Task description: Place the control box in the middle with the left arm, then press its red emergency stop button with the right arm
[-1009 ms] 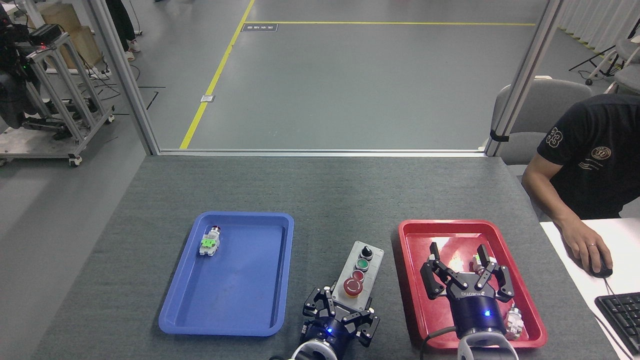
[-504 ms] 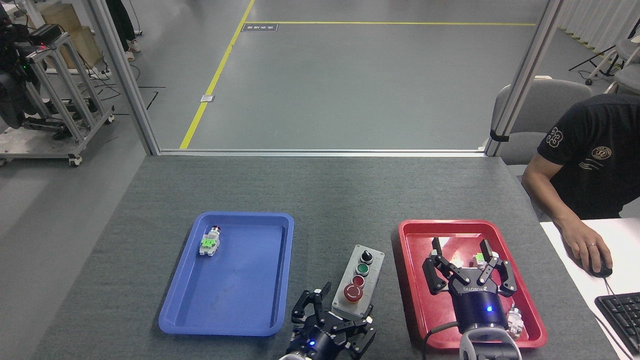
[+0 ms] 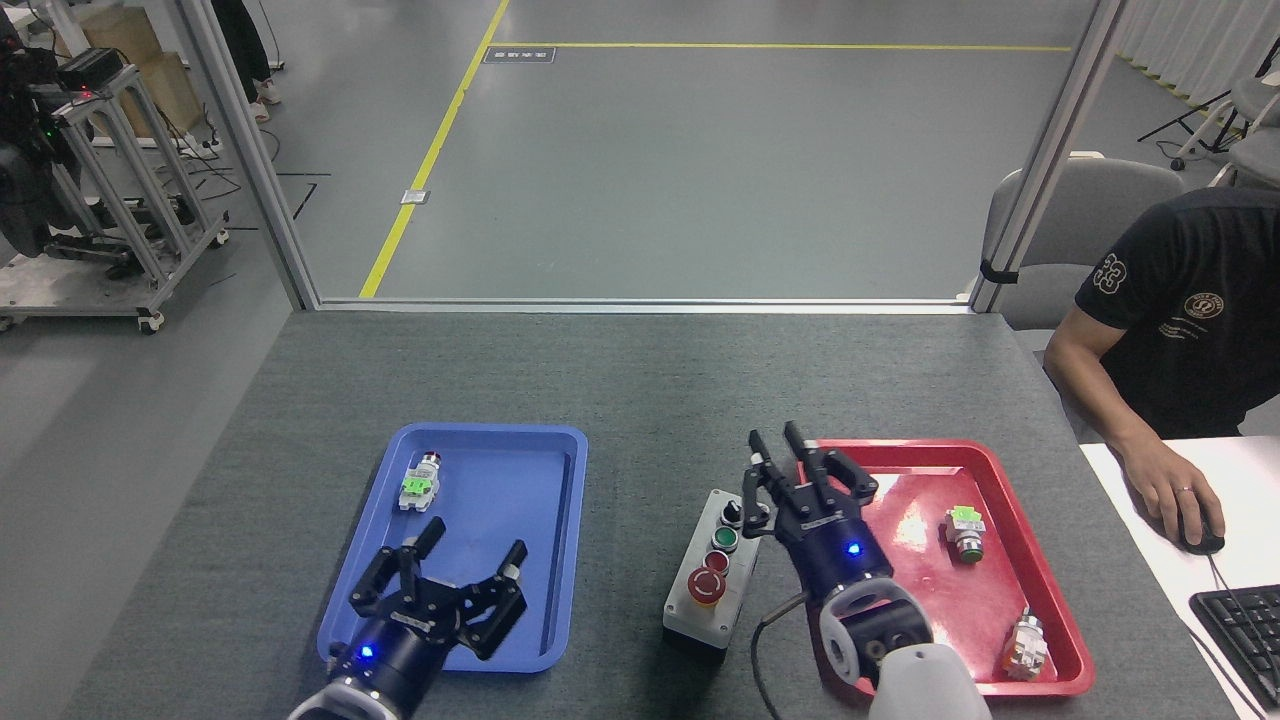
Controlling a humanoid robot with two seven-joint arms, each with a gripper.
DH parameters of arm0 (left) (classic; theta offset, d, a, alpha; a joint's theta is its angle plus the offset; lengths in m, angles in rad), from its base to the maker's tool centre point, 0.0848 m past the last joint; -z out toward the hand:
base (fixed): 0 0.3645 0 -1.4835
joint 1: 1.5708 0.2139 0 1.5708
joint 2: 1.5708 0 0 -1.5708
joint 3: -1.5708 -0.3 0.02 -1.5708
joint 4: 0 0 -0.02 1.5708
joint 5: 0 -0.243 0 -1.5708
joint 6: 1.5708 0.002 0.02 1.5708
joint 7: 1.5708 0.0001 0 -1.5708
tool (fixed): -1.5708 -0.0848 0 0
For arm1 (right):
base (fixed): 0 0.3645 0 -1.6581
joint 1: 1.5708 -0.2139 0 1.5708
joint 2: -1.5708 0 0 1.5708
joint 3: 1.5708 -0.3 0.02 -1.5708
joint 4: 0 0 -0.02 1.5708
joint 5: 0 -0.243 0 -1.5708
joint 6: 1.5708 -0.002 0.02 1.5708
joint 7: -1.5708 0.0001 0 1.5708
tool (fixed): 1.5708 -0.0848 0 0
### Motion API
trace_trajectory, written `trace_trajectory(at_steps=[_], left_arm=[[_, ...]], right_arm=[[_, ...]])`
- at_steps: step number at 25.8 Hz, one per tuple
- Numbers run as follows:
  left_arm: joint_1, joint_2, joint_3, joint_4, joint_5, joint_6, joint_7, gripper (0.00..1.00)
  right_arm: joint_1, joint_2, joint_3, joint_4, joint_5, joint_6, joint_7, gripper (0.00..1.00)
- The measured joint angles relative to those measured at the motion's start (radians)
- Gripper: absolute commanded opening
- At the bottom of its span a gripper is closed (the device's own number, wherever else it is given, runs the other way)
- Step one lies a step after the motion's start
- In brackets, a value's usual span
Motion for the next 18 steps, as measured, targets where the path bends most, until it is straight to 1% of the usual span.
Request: trace_trajectory(at_steps=[3, 7, 11, 18], left_arm=[[-0.05, 0.002, 0.081, 0.076, 0.028, -0.02, -0.001, 0.99], [-0.097, 0.004, 0.153, 0.129, 0.037, -0.02, -0.001, 0.99], [-0.11, 0.0, 0.179, 0.159, 0.04, -0.013, -0.001, 0.99], [-0.131, 0.003, 0.207, 0.194, 0.037, -0.011, 0.022, 0.99]], right_arm=[[-0.027, 0.007, 0.102, 0.071, 0.001, -0.01, 0.004, 0.0], [-0.038, 0.01, 0.185, 0.144, 0.022, -0.011, 0.005, 0.0], [-0.039, 0.007, 0.214, 0.181, 0.059, -0.014, 0.007, 0.0], [-0.029, 0.0, 0.222, 0.223, 0.073, -0.013, 0.007, 0.0]])
